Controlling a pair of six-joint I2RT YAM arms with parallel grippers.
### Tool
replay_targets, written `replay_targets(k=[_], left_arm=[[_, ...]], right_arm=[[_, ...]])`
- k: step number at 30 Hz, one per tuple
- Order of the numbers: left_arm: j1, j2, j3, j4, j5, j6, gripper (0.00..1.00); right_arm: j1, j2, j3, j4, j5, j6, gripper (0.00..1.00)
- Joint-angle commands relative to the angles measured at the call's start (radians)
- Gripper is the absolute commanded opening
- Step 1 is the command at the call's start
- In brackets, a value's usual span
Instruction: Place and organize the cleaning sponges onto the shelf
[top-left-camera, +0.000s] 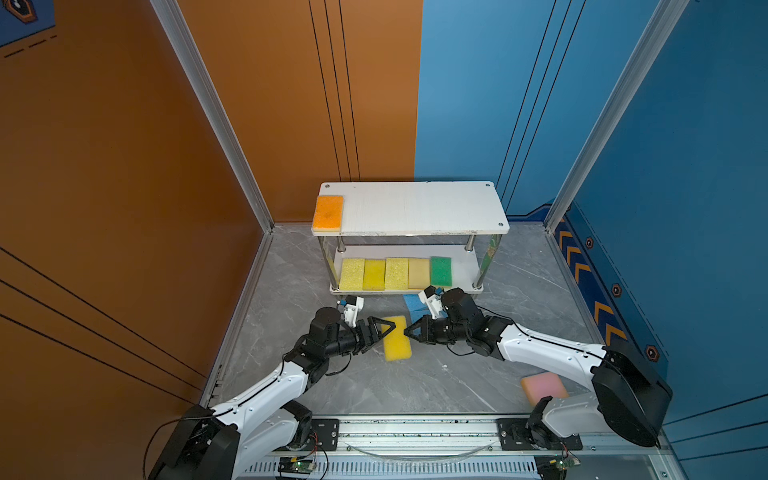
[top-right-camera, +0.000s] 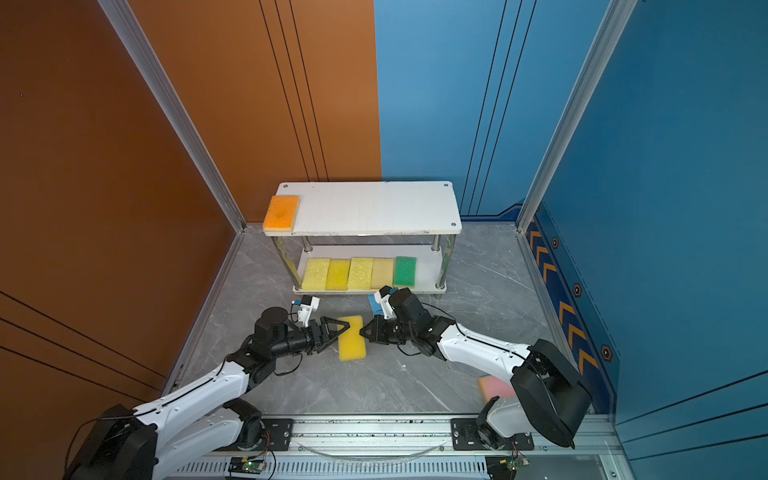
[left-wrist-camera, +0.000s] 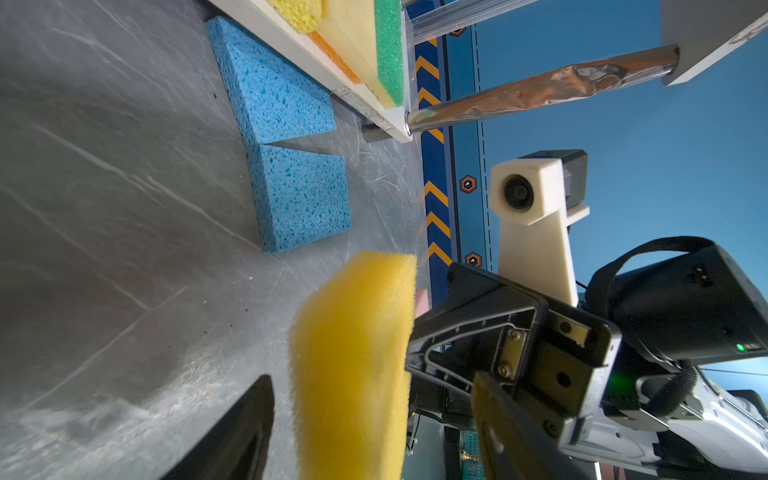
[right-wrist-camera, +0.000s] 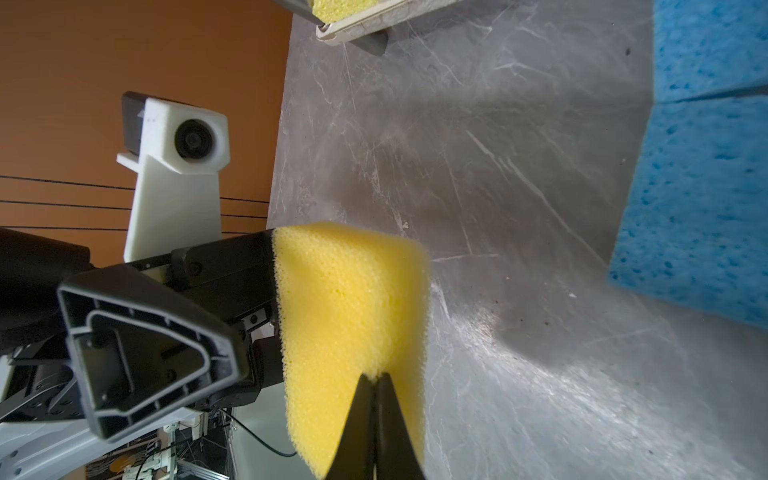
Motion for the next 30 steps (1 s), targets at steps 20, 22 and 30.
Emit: replay_targets(k=[20,22,30], left_arm=[[0.076,-0.067,-0.003,0.064,0.052,-0.040,0.11],[0.089,-0.075,-0.003,0.064,0.059,-0.045,0.11],[0.125,-0.094,-0.012,0.064,0.067,-0.058,0.11]], right_arm=[[0.038,0.020,0.027,0.084,-0.061,0.067,0.39],[0.045,0.017,0.023,0.087,-0.063,0.070,0.39],[0.070,0.015,0.029,0.093,-0.060,0.077,0.37]])
